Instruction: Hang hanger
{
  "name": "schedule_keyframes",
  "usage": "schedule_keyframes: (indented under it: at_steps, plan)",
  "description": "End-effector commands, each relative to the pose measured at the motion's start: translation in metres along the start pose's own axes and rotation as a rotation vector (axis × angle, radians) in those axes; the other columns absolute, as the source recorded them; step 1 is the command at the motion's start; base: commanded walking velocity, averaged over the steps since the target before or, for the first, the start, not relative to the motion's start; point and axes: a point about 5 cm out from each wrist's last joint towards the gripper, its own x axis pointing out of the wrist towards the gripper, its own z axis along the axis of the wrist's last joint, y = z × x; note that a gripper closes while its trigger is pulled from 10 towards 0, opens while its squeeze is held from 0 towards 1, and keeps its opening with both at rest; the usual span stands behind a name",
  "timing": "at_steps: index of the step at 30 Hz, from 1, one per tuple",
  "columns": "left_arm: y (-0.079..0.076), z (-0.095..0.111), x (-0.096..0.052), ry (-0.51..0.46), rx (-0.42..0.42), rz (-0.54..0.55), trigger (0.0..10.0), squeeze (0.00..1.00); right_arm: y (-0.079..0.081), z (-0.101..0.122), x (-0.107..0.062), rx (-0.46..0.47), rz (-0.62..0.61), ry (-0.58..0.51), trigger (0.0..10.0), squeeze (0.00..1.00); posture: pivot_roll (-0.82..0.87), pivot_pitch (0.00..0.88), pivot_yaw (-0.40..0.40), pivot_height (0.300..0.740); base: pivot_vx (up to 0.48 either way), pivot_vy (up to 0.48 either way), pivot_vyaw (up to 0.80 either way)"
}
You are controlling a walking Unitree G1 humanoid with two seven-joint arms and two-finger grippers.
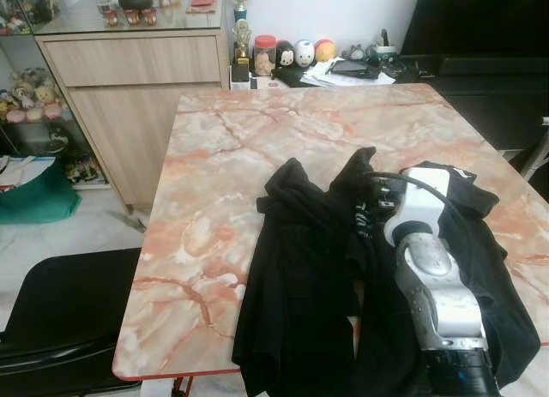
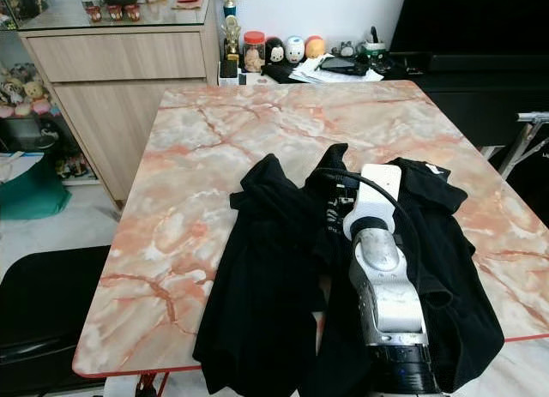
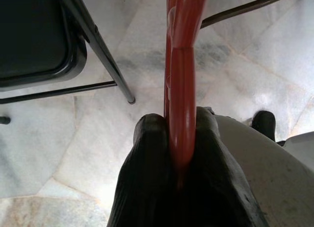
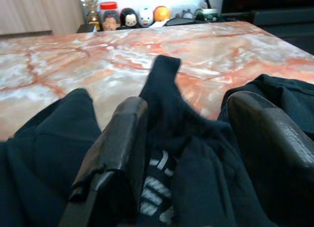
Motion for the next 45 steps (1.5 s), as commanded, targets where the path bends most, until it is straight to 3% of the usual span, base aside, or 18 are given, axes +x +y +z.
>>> schedule_keyframes:
  at_steps: [1,11,22,26,32,45]
  plan:
    - [0.000,-0.003,0.000,0.016,0.005,-0.001,10.0,0.00,0.002,-0.001,-0.003,-0.010,0.012,-0.007,10.0,0.00,-0.03,0.000,-0.015,0.740,0.000,0.000,0.00]
    - [0.001,-0.005,-0.001,0.022,0.005,-0.006,10.0,0.00,0.007,0.007,0.000,0.036,0.014,-0.043,10.0,0.00,-0.04,0.000,0.002,0.740,0.000,0.000,0.00]
    - [0.003,-0.005,-0.001,0.021,0.008,-0.004,10.0,0.00,0.006,-0.001,0.007,0.044,0.020,-0.050,10.0,0.00,-0.02,0.000,0.005,0.740,-0.304,0.000,0.00]
    - [0.002,-0.007,-0.001,0.023,0.001,-0.001,10.0,0.00,0.012,-0.019,0.012,0.043,0.088,-0.033,10.0,0.00,-0.01,0.000,0.000,0.740,-0.337,0.000,0.00]
    - [0.002,-0.008,-0.002,0.028,-0.007,0.003,10.0,0.00,0.005,-0.049,0.023,0.037,0.054,0.051,10.0,0.00,-0.01,0.000,-0.003,0.740,-0.338,0.000,0.00]
    - [0.002,-0.006,-0.001,0.023,-0.004,-0.001,10.0,0.00,-0.006,-0.099,0.015,0.012,0.031,0.213,10.0,0.00,0.00,0.000,-0.003,0.740,-0.335,0.000,0.00]
